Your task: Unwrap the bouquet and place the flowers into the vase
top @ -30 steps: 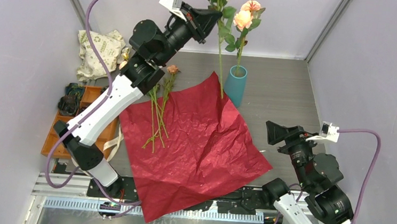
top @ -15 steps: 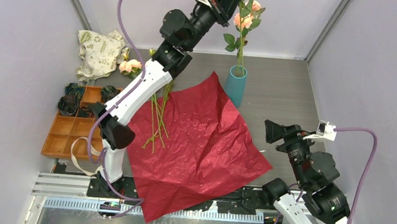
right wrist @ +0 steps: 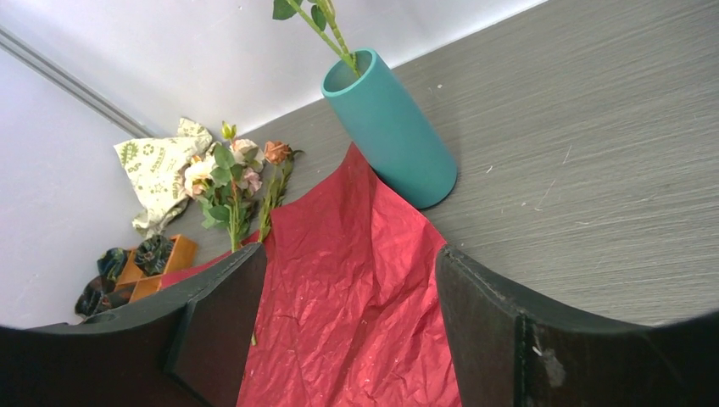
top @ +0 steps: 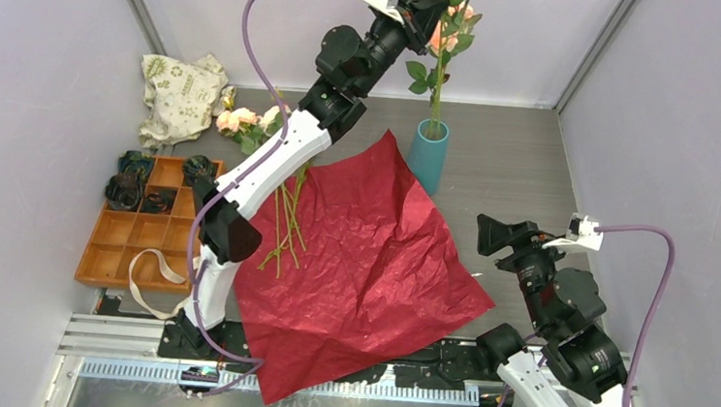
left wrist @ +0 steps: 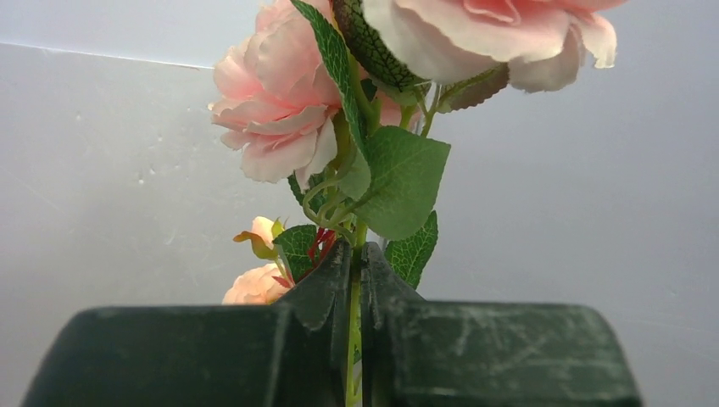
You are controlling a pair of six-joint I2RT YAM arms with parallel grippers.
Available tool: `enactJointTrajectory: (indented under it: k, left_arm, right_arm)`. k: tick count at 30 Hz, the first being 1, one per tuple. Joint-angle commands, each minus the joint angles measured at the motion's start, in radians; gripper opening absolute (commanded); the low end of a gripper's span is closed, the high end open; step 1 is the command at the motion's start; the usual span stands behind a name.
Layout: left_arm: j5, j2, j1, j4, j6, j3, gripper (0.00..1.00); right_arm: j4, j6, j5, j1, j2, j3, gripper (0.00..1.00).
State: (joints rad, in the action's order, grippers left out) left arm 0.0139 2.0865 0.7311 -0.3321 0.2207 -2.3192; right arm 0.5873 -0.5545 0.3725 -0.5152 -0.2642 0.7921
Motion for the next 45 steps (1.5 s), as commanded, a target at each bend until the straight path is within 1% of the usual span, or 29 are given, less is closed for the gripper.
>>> enactJointTrajectory:
  k: [1, 5, 7, 12, 15, 20, 23, 30, 39, 45]
  left_arm:
    - [-0.037, 0.007, 0.004, -0.068, -0.041, -0.073, 0.05]
    - [-0.036, 0.003, 0.002, -0.068, -0.041, -0.046, 0.05]
    - [-0.040, -0.008, 0.004, -0.077, -0.039, -0.004, 0.05]
    - [-0.062, -0.063, 0.015, -0.133, -0.033, 0.192, 0.06]
    - [-0.095, -0.071, 0.031, -0.135, -0.044, 0.265, 0.08]
    - [-0.125, -0.077, 0.037, -0.111, -0.036, 0.326, 0.16]
    - [-0.124, -0.111, 0.041, -0.104, -0.020, 0.383, 0.24]
    - [-0.158, -0.198, 0.060, -0.115, 0.000, 0.540, 0.33]
    - [-0.199, -0.306, 0.068, -0.083, 0.006, 0.696, 0.35]
    - [-0.210, -0.333, 0.068, -0.015, 0.006, 0.724, 0.36]
  right_arm:
    - [-0.067, 0.011, 0.006, -0.004, -0.020, -0.002, 0.78]
    - [-0.073, 0.011, 0.008, -0.005, -0.022, -0.009, 0.78]
    - [-0.074, 0.008, 0.005, -0.005, -0.025, -0.013, 0.78]
    - [-0.073, 0.001, -0.003, -0.006, -0.022, -0.022, 0.78]
    - [-0.073, -0.003, -0.007, -0.004, -0.018, -0.024, 0.78]
    - [-0.066, -0.014, -0.016, -0.004, -0.008, -0.030, 0.78]
    - [-0.056, -0.026, -0.015, -0.004, 0.003, -0.035, 0.78]
    - [-0.032, -0.053, -0.022, -0.005, 0.039, -0.044, 0.78]
    - [0.021, -0.056, -0.018, -0.005, 0.064, -0.007, 0.79]
    - [0.052, -0.043, -0.009, -0.004, 0.034, 0.042, 0.80]
